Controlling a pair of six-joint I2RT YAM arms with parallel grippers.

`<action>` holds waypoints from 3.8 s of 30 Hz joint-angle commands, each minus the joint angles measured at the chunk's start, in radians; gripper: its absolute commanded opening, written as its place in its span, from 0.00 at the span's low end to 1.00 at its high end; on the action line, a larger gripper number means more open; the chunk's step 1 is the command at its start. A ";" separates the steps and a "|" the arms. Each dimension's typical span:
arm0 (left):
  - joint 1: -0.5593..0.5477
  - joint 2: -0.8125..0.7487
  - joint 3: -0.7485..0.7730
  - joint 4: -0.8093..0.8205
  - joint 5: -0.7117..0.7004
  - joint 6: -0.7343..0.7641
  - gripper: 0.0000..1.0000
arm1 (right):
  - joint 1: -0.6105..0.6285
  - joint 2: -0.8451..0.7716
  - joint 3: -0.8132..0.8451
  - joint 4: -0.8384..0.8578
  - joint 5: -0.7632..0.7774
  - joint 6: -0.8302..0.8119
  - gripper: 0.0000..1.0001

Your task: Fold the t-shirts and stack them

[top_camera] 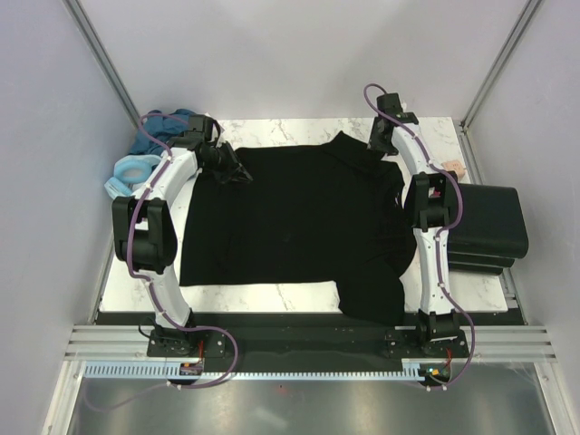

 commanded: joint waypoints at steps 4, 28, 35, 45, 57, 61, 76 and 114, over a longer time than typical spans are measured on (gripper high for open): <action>-0.001 -0.019 0.021 0.021 -0.027 0.017 0.20 | -0.025 0.030 0.066 0.033 -0.028 0.003 0.56; -0.003 -0.053 0.004 -0.029 -0.110 0.024 0.19 | -0.036 0.109 0.135 -0.024 -0.108 -0.035 0.55; -0.003 -0.048 0.015 -0.035 -0.122 0.032 0.19 | -0.036 0.122 0.145 0.028 -0.094 -0.023 0.49; -0.003 -0.041 0.019 -0.045 -0.136 0.043 0.19 | -0.028 0.132 0.139 0.022 -0.144 -0.055 0.40; -0.001 -0.038 0.022 -0.048 -0.142 0.046 0.18 | -0.013 0.137 0.124 0.023 -0.112 -0.087 0.00; -0.001 -0.035 0.019 -0.048 -0.142 0.046 0.18 | -0.014 0.112 0.098 0.060 -0.080 -0.077 0.00; 0.013 0.008 0.053 -0.028 -0.217 0.009 0.19 | 0.015 -0.075 -0.057 0.266 -0.034 -0.067 0.00; 0.186 0.504 0.625 -0.137 -0.455 0.021 0.33 | 0.035 -0.441 -0.433 0.287 -0.066 -0.047 0.00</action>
